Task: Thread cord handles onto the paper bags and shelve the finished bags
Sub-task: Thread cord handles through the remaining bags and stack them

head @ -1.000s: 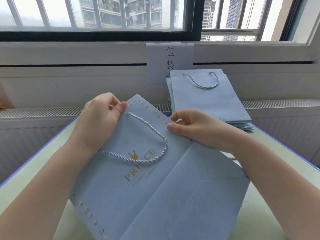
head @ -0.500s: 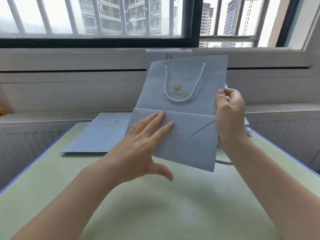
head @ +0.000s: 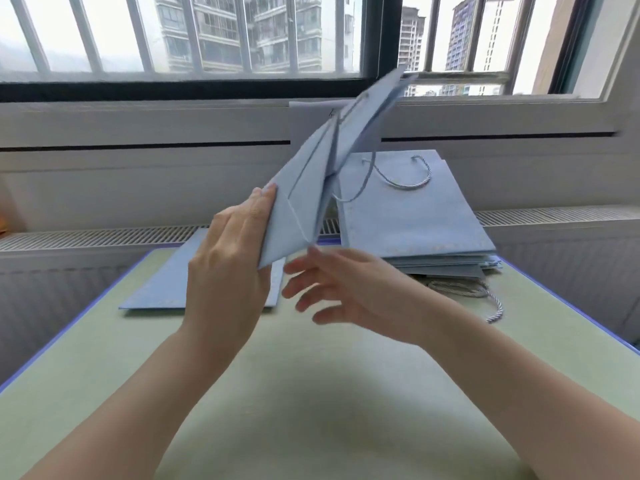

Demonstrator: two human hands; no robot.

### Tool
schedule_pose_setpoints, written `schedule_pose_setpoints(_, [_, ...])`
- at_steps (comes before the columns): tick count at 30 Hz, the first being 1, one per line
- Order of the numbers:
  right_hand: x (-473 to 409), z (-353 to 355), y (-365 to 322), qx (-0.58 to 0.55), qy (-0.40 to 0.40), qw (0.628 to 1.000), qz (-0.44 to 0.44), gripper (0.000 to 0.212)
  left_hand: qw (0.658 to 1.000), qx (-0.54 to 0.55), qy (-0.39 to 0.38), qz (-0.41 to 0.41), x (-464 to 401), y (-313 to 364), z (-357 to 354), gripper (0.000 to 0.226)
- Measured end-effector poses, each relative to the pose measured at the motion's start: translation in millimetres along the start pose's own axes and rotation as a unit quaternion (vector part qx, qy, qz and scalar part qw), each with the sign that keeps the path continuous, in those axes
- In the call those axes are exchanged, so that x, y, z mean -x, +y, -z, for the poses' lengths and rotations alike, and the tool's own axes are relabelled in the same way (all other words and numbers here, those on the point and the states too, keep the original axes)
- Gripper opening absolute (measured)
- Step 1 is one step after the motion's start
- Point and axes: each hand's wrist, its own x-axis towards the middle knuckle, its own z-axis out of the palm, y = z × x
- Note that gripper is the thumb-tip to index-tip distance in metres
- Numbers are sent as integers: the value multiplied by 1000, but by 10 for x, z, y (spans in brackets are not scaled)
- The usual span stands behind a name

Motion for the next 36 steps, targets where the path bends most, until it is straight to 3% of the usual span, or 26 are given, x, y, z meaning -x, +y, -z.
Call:
schedule_pose_setpoints(3, [-37,-96,121,-38,-13,998,-58,46,979,160,26,127,12,177,-12,33])
schedule_pose_setpoints(5, [-53,-121,120,-160,-29,984,-69,50,951,254,25,172,20,253,-27,22])
schedule_pose_setpoints(8, [-65,-111,132,-346,-15,936,-68,54,912,348,-8,220,-12,267,-15,32])
schedule_pose_setpoints(13, [-123,-92,151,-438,116,891,5,19,848,456,-38,268,-5,254,1,53])
schedule_pose_setpoints(18, [-180,91,111,-447,261,852,73,13,805,508,44,304,-128,186,98,15])
schedule_pose_setpoints(20, [-169,125,83,-427,280,856,77,9,761,532,47,368,-163,138,105,6])
schedule_pose_setpoints(23, [-128,50,77,-419,232,876,59,10,676,573,43,461,-150,79,56,10])
schedule_pose_setpoints(26, [-114,-90,105,-380,162,909,55,7,633,601,-5,487,-109,82,2,19])
schedule_pose_setpoints(28, [-136,-118,132,-340,180,921,66,12,644,598,-66,473,-99,84,-11,23])
schedule_pose_setpoints(30, [-145,-63,119,-318,237,914,88,8,677,573,-131,443,-93,71,-14,32])
schedule_pose_setpoints(31, [-141,-18,96,-301,270,909,101,8,710,537,-165,424,-89,81,-6,36])
schedule_pose_setpoints(32, [-133,34,63,-278,303,905,111,13,769,467,-197,389,-70,79,-13,38])
schedule_pose_setpoints(34, [-120,141,14,-235,357,895,127,18,913,196,-253,252,5,33,-38,45])
schedule_pose_setpoints(35, [-113,202,-4,-224,376,889,132,19,947,44,-264,177,41,7,-49,48])
schedule_pose_setpoints(36, [-108,262,-18,-222,392,883,135,20,952,-47,-270,134,66,-31,-58,49])
